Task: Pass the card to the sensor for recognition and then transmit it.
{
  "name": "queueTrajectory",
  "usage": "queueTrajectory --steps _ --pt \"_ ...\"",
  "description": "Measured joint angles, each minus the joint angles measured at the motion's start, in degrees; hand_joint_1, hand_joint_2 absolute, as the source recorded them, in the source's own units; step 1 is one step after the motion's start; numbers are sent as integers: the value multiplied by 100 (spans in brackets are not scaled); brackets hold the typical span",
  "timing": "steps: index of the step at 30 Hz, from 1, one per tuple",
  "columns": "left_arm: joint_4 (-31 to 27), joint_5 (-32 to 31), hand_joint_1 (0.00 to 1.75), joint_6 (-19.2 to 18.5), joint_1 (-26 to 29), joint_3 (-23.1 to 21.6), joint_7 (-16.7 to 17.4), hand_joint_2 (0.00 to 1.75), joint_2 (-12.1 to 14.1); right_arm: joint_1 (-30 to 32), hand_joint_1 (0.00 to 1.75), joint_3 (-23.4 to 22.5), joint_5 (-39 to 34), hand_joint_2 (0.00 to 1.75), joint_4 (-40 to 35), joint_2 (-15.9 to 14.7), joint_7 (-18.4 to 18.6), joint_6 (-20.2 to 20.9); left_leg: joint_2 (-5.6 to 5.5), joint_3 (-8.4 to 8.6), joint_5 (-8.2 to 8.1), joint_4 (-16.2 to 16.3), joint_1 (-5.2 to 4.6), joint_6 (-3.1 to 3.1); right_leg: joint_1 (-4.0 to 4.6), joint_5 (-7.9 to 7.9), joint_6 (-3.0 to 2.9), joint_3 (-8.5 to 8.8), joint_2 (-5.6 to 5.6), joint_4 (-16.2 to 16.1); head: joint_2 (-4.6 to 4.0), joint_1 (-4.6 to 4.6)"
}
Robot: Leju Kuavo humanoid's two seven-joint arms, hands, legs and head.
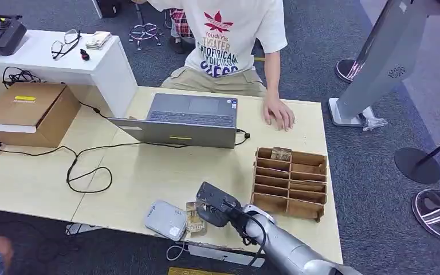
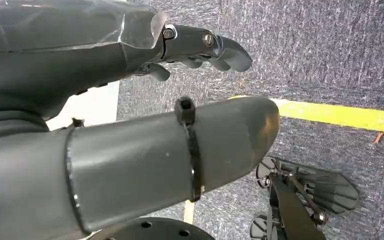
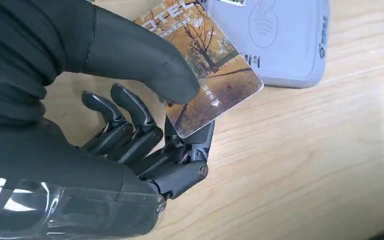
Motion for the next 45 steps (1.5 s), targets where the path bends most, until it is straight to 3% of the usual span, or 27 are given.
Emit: queueTrajectory --steps 45 --pt "-2 -11 0 131 -74 -142 103 0 -98 70 175 437 1220 175 111 361 590 -203 7 12 5 0 3 -8 1 3 -4 6 9 0 0 0"
